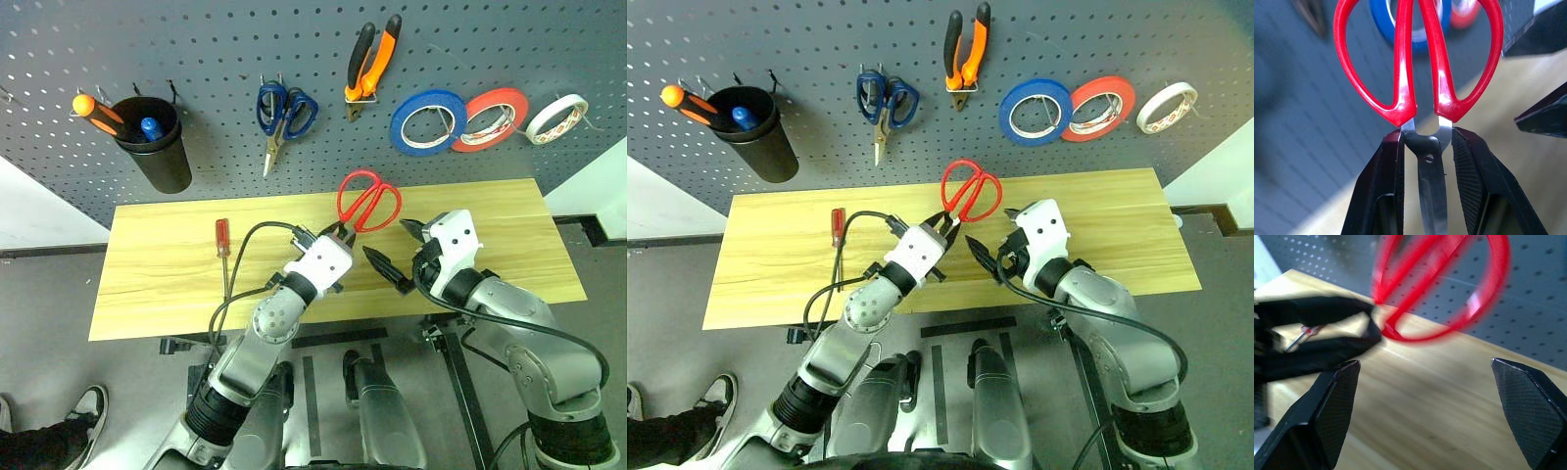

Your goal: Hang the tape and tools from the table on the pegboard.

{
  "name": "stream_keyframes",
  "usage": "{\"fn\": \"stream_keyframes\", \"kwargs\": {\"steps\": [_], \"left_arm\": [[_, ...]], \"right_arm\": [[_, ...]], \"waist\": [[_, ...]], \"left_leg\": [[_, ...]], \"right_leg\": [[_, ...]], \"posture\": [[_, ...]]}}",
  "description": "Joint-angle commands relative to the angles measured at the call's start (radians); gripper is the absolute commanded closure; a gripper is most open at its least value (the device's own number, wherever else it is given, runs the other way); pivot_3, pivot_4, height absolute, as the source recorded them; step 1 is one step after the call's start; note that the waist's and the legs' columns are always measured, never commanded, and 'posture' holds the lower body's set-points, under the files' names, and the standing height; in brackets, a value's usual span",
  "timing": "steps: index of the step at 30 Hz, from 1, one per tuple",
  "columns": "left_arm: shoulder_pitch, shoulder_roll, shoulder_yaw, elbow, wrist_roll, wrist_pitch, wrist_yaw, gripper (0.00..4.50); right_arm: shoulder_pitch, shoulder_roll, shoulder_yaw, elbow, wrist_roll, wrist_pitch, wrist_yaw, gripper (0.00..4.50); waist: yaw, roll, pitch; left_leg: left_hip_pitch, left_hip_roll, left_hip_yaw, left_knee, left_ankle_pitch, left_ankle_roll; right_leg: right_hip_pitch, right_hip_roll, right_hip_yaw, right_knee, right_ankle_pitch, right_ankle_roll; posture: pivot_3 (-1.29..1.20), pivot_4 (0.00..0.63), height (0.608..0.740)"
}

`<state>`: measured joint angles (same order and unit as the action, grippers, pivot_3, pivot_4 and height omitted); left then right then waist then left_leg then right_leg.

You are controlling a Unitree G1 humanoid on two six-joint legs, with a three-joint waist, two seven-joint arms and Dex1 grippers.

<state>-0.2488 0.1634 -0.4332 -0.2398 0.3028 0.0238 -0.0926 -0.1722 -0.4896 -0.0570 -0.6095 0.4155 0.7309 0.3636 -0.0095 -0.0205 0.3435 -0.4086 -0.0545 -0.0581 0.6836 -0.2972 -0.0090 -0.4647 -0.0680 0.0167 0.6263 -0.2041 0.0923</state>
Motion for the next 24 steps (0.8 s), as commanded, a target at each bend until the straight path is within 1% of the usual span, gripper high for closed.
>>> {"fn": "stream_keyframes", "kwargs": {"steps": [1, 7, 16, 24], "left_arm": [[0.004, -0.005, 0.063, -0.083, 0.067, -0.134, 0.094, 3.45], [-0.003, -0.006, 0.144, -0.086, 0.115, -0.173, 0.15, 3.45], [-0.028, -0.031, 0.226, -0.014, 0.09, -0.086, 0.142, 3.45], [-0.07, -0.014, 0.267, 0.025, 0.128, -0.144, 0.196, 3.45]], "right_arm": [[-0.008, -0.004, -0.023, -0.015, 0.005, -0.022, 0.01, 0.0], [-0.009, -0.005, -0.024, -0.01, -0.002, -0.025, 0.016, 0.0], [0.004, -0.001, -0.02, -0.016, -0.009, -0.027, 0.02, 0.0], [0.015, -0.001, -0.01, -0.016, -0.019, -0.028, 0.02, 0.0]], "waist": [[0.001, 0.0, 0.0], [0.001, 0.0, 0.0], [0.0, 0.0, 0.0], [0.0, -0.001, -0.002]], "left_leg": [[0.0, 0.0, 0.0, 0.0, 0.0, 0.0], [0.0, 0.0, 0.0, 0.0, 0.0, 0.0], [0.0, 0.0, 0.001, 0.001, 0.0, 0.0], [0.0, 0.0, 0.001, 0.002, 0.0, 0.0]], "right_leg": [[0.0, 0.0, 0.0, 0.0, 0.0, 0.0], [0.0, 0.0, -0.001, 0.0, 0.0, 0.0], [0.0, 0.001, -0.001, 0.002, 0.0, 0.0], [0.0, 0.002, -0.001, 0.003, 0.0, 0.0]], "posture": [[0.02, 0.287, 0.74], [0.02, 0.288, 0.74], [0.02, 0.279, 0.74], [0.02, 0.269, 0.74]]}}
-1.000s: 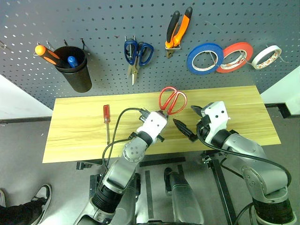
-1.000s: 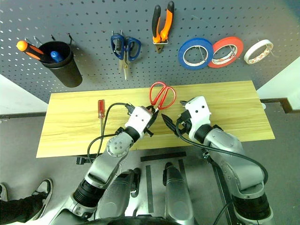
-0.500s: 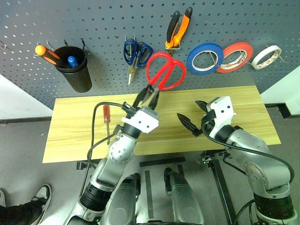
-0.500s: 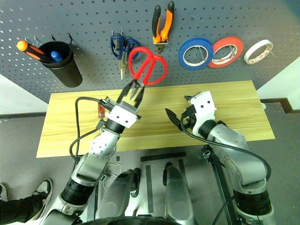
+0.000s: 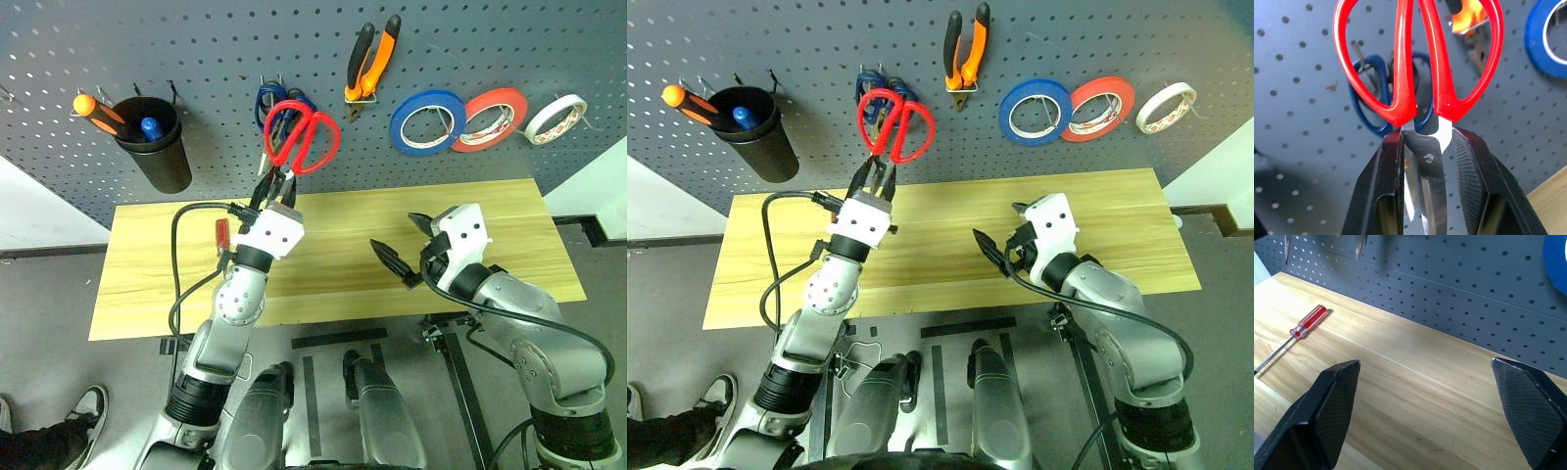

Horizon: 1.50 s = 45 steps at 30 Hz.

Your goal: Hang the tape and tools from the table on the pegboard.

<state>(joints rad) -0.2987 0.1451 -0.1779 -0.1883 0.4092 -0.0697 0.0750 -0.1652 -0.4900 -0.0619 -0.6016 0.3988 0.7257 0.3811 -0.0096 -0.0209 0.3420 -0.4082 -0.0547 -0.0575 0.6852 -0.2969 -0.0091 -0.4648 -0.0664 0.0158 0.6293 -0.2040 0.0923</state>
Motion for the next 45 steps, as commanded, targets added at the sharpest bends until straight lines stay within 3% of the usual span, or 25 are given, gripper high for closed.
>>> {"fn": "stream_keyframes", "kwargs": {"steps": [1, 13, 27, 37, 45], "left_arm": [[-0.021, 0.005, 0.014, -0.026, 0.023, -0.054, 0.031, 3.45], [-0.039, 0.01, 0.039, 0.033, 0.029, -0.053, 0.063, 3.45], [-0.235, -0.027, 0.044, 0.314, 0.032, -0.098, 0.173, 3.45], [-0.196, -0.023, 0.03, 0.303, 0.035, -0.116, 0.159, 3.45], [-0.3, -0.02, 0.071, 0.522, 0.012, -0.114, 0.216, 3.45]], "right_arm": [[0.007, 0.0, -0.005, -0.023, -0.003, -0.023, 0.003, 0.0], [0.012, -0.004, -0.014, -0.025, -0.007, -0.021, 0.003, 0.0], [0.018, -0.004, -0.018, -0.03, -0.004, -0.015, -0.002, 0.0], [0.022, -0.005, -0.021, -0.03, -0.006, -0.018, -0.003, 0.0], [0.02, -0.005, -0.015, -0.028, -0.008, -0.016, -0.002, 0.0]], "waist": [[0.0, 0.0, -0.001], [0.0, 0.0, -0.009], [-0.002, -0.002, -0.013], [-0.001, -0.002, -0.014], [-0.001, -0.002, -0.014]], "left_leg": [[0.0, 0.0, 0.0, 0.0, 0.0, 0.0], [0.0, 0.0, 0.0, 0.0, 0.0, 0.0], [0.001, -0.001, 0.0, 0.002, 0.0, 0.0], [0.001, -0.001, 0.0, 0.002, 0.0, 0.0], [0.001, -0.001, 0.0, 0.004, 0.0, 0.0]], "right_leg": [[0.0, 0.0, 0.0, 0.0, 0.0, 0.0], [0.0, 0.0, 0.0, 0.001, 0.0, 0.0], [0.0, 0.0, 0.0, 0.002, 0.0, 0.0], [0.0, 0.0, 0.0, 0.003, 0.0, 0.0], [0.001, 0.0, 0.0, 0.004, 0.0, 0.0]], "posture": [[0.02, 0.269, 0.74], [0.02, 0.275, 0.74], [0.01, 0.283, 0.74], [0.01, 0.283, 0.74], [0.0, 0.293, 0.74]]}}
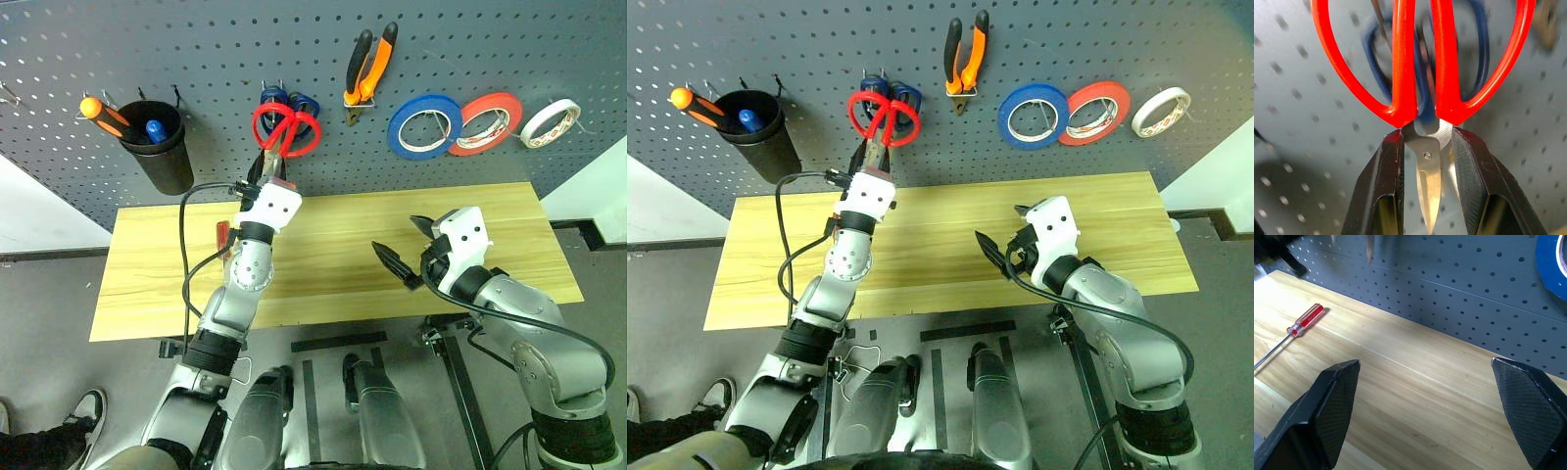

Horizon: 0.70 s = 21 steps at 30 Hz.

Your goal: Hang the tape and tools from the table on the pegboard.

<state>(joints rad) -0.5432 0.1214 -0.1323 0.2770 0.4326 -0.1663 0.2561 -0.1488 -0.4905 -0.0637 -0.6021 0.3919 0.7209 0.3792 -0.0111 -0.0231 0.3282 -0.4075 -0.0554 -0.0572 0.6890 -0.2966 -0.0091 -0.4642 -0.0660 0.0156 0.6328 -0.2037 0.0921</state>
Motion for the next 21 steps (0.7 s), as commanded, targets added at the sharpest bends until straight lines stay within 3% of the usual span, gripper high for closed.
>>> {"fn": "stream_keyframes", "kwargs": {"steps": [1, 9, 15, 21], "left_arm": [[-0.079, 0.004, 0.027, 0.092, -0.013, -0.025, 0.046, 3.45], [-0.264, -0.043, 0.042, 0.395, -0.073, -0.053, 0.08, 3.45], [-0.252, -0.062, 0.061, 0.385, -0.122, -0.069, 0.085, 3.45], [-0.183, -0.059, 0.066, 0.324, -0.156, -0.044, 0.044, 1.61]], "right_arm": [[0.004, -0.004, -0.013, -0.027, -0.002, -0.011, 0.0, 0.0], [-0.003, -0.002, -0.011, -0.023, -0.006, -0.013, 0.001, 0.0], [-0.002, -0.005, -0.017, -0.03, -0.004, -0.012, 0.001, 0.0], [-0.007, -0.003, -0.021, -0.042, 0.015, -0.018, 0.018, 0.0]], "waist": [[0.0, 0.0, 0.0], [0.001, 0.0, 0.0], [0.0, 0.0, 0.0], [-0.003, 0.0, 0.0]], "left_leg": [[0.0, 0.0, 0.0, 0.0, 0.0, 0.0], [0.0, 0.0, 0.0, 0.006, 0.0, 0.001], [0.0, 0.0, 0.0, 0.009, -0.001, 0.001], [0.001, 0.0, 0.0, 0.009, 0.0, 0.001]], "right_leg": [[0.0, 0.0, 0.0, 0.0, 0.0, 0.0], [0.002, 0.0, -0.001, 0.002, 0.0, 0.0], [0.003, 0.0, -0.001, 0.003, 0.002, 0.002], [0.003, 0.001, 0.0, 0.004, 0.003, 0.001]], "posture": [[0.0, 0.293, 0.74], [0.0, 0.286, 0.74], [0.0, 0.283, 0.74], [0.0, 0.28, 0.74]]}}
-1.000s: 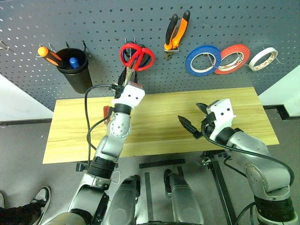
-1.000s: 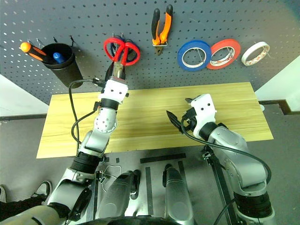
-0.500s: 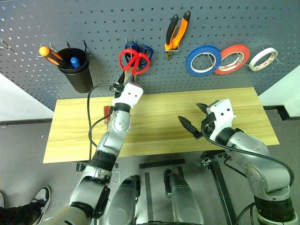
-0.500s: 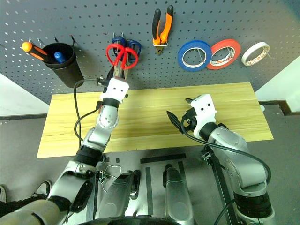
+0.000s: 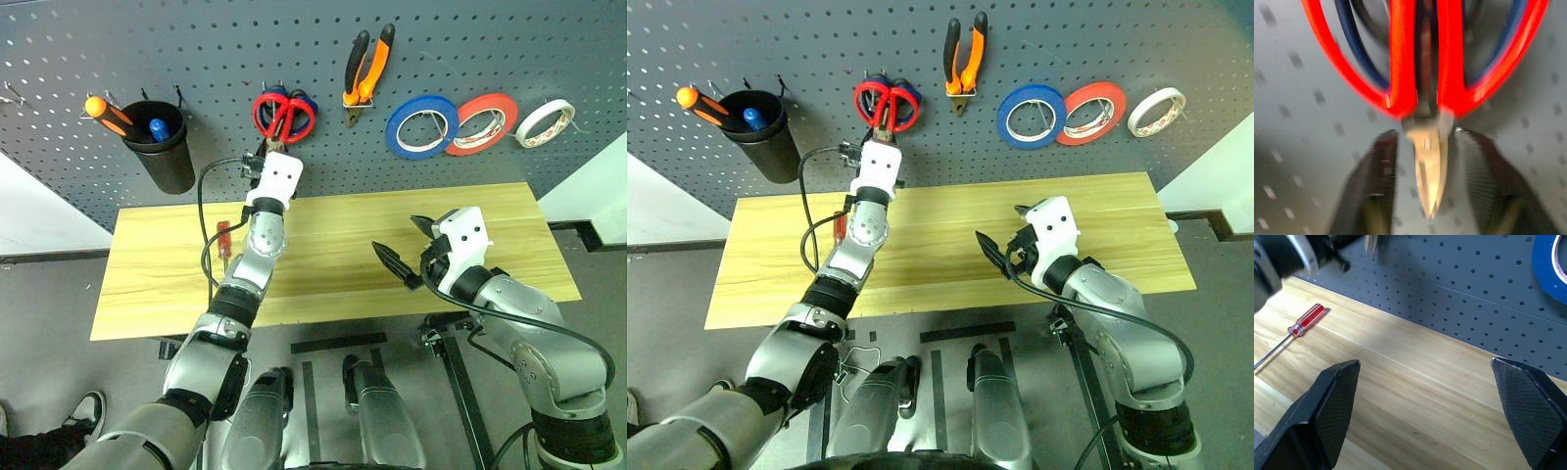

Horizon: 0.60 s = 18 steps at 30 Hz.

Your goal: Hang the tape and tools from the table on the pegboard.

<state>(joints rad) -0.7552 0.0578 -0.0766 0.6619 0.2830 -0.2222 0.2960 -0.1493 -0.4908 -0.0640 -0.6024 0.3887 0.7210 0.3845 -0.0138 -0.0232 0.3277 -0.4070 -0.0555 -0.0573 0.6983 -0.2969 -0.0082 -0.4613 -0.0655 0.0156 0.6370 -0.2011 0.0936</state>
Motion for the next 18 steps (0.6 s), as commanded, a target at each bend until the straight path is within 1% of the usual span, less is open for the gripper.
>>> {"fn": "stream_keyframes", "kwargs": {"steps": [1, 3, 6, 9, 14, 16, 18], "left_arm": [[0.035, 0.006, 0.008, -0.066, -0.002, 0.029, 0.002, 1.28], [0.045, 0.008, 0.003, -0.074, -0.002, 0.046, -0.014, 0.67], [0.084, 0.009, -0.002, -0.121, -0.005, 0.059, -0.033, 0.67], [0.143, 0.003, 0.013, -0.181, -0.029, 0.11, -0.062, 0.67], [0.293, 0.002, 0.077, -0.347, -0.12, 0.283, -0.132, 0.67], [0.361, 0.016, 0.113, -0.423, -0.151, 0.384, -0.154, 0.67], [0.395, 0.028, 0.141, -0.47, -0.168, 0.448, -0.163, 0.67]], "right_arm": [[-0.008, -0.003, -0.019, -0.041, 0.019, -0.019, 0.014, 0.0], [-0.009, -0.003, -0.017, -0.039, 0.017, -0.02, 0.015, 0.0], [-0.011, -0.003, -0.013, -0.034, 0.014, -0.024, 0.018, 0.0], [-0.014, -0.002, -0.009, -0.03, 0.011, -0.026, 0.02, 0.0], [-0.014, -0.004, -0.006, -0.028, 0.008, -0.029, 0.022, 0.0], [-0.009, -0.004, -0.006, -0.03, 0.007, -0.028, 0.022, 0.0], [-0.005, -0.005, -0.006, -0.031, 0.007, -0.028, 0.022, 0.0]], "waist": [[0.001, 0.0, 0.0], [0.004, 0.0, 0.0], [0.004, 0.0, 0.0], [0.004, 0.0, 0.0], [0.0, 0.0, 0.0], [0.001, 0.0, 0.0], [0.002, 0.0, 0.0]], "left_leg": [[0.0, 0.0, 0.0, 0.0, 0.0, 0.0], [-0.001, 0.0, 0.0, 0.0, 0.0, 0.0], [-0.001, 0.0, 0.0, 0.0, 0.0, 0.0], [-0.001, 0.0, 0.0, 0.0, 0.0, 0.0], [-0.001, 0.0, 0.0, 0.0, 0.0, 0.0], [-0.001, 0.001, 0.0, 0.0, 0.0, 0.0], [0.0, 0.001, 0.0, 0.0, 0.0, 0.0]], "right_leg": [[0.0, 0.0, 0.0, 0.0, 0.0, 0.0], [0.0, 0.0, 0.0, 0.0, 0.0, 0.0], [0.0, 0.0, 0.0, 0.0, 0.0, 0.0], [0.0, 0.0, 0.0, -0.001, 0.0, 0.0], [0.0, 0.0, 0.001, -0.001, 0.0, 0.0], [0.0, 0.0, 0.001, -0.001, 0.0, 0.0], [0.0, 0.0, 0.001, -0.001, 0.0, 0.0]], "posture": [[0.0, 0.28, 0.74], [0.01, 0.278, 0.74], [0.01, 0.273, 0.74], [0.01, 0.271, 0.74], [0.01, 0.27, 0.74], [0.01, 0.273, 0.74], [0.01, 0.273, 0.74]]}}
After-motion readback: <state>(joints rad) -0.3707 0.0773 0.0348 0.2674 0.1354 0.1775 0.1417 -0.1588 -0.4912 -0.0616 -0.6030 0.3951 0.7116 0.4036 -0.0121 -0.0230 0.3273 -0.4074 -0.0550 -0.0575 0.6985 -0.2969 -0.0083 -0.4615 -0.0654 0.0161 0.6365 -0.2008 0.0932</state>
